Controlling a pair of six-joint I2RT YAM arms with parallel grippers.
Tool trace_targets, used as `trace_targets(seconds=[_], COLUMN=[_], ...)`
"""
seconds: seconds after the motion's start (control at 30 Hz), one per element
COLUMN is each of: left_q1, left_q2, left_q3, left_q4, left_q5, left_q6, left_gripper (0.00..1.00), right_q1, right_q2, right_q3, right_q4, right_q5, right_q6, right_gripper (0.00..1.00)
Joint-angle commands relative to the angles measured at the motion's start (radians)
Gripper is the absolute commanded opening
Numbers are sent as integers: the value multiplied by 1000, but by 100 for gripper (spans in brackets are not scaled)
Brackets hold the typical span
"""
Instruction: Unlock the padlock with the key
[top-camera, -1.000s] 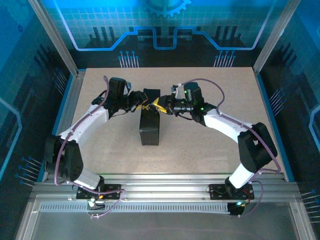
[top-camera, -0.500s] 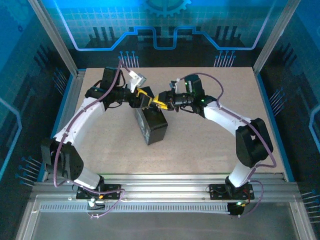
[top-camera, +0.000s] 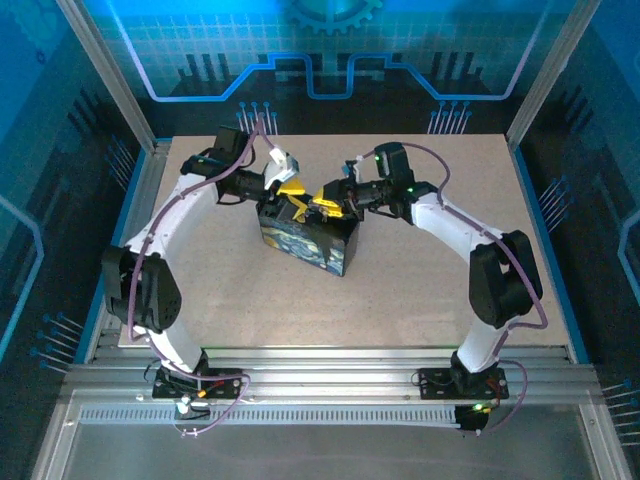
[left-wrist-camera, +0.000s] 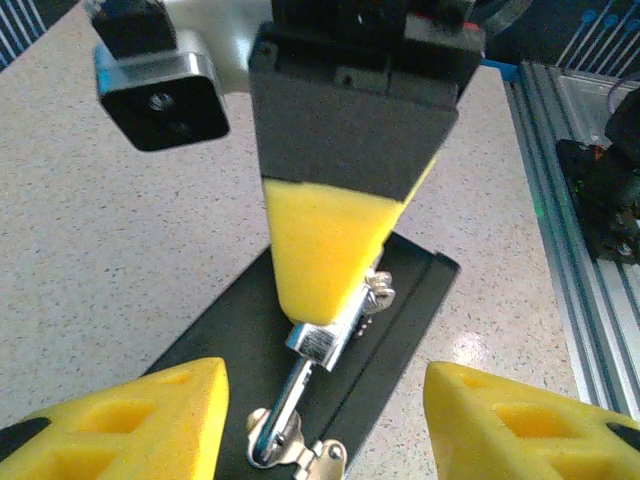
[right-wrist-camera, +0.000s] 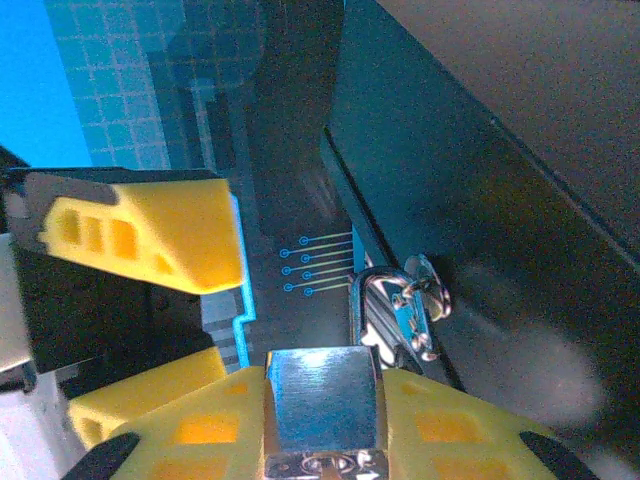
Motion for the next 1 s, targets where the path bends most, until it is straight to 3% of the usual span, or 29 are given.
trace_targets(seconds=[0.0, 0.53, 0.73, 0.97], left_q1=[6, -29, -39, -39], left_q2=[25, 45, 60, 64], left_q3=[37, 24, 25, 19], left_q4=[-37, 36, 41, 75], left_q5=[90, 57, 28, 3], left_q6=[104, 88, 88, 68], left_gripper=[55, 53, 45, 23], right_q1=[-9, 7, 12, 10], right_q2=[0, 41, 46, 46], right_q3=[65, 131, 139, 142], right_q4=[-35, -68, -73, -100], right_q5=[-73, -83, -85, -85], right_q6=[-50, -57, -60, -81], right_gripper=[0, 0, 0, 0])
